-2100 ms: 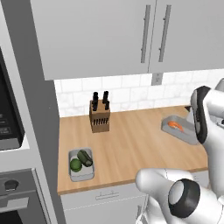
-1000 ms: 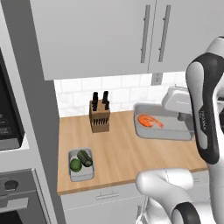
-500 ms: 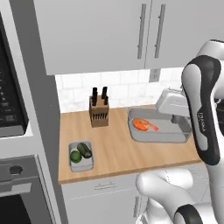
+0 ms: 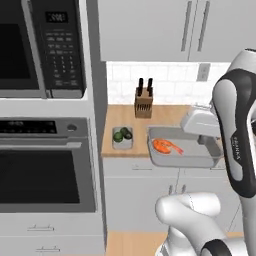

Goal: Take the meat container that has the shrimp and place it on the second highest rack of the freezer. Then take the vegetable container that has the avocado and cucumber and place it on the highest rack of the freezer.

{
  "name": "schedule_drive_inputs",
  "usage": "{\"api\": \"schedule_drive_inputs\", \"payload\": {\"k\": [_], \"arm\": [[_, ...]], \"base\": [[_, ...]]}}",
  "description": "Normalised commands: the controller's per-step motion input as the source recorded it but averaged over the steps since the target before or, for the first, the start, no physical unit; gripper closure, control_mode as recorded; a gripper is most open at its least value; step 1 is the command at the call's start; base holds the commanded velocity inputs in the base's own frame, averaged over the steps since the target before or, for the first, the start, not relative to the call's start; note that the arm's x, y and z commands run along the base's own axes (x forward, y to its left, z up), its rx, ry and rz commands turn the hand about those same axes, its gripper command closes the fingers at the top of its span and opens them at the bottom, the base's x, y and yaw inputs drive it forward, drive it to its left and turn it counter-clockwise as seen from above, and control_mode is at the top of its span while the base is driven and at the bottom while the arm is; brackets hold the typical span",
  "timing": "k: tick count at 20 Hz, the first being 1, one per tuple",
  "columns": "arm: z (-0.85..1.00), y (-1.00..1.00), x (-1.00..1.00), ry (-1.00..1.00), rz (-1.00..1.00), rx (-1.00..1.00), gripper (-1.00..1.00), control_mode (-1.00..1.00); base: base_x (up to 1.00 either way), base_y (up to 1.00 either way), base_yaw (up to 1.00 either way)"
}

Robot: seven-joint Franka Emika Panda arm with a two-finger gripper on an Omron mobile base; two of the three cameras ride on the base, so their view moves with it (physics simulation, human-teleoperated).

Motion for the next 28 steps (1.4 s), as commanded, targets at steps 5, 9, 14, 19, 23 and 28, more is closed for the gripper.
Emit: {"api": "schedule_drive_inputs", "payload": {"k": [5,9,14,19,23,28], "arm": [[0.0,0.0,0.0,0.0,0.0,0.0,1.0,1.0],[0.0,0.0,0.0,0.0,0.0,0.0,1.0,1.0],[0.0,0.0,0.0,0.0,0.0,0.0,1.0,1.0],[0.0,0.0,0.0,0.0,0.0,0.0,1.0,1.0],[0.0,0.0,0.0,0.0,0.0,0.0,1.0,1.0],[0.0,0.0,0.0,0.0,0.0,0.0,1.0,1.0]], "base": [[0.07,1.0,0.04],[0.04,1.0,0.0],[-0.18,1.0,0.0],[-0.33,1.0,0.0],[-0.2,1.0,0.0],[-0.09,1.0,0.0]]}}
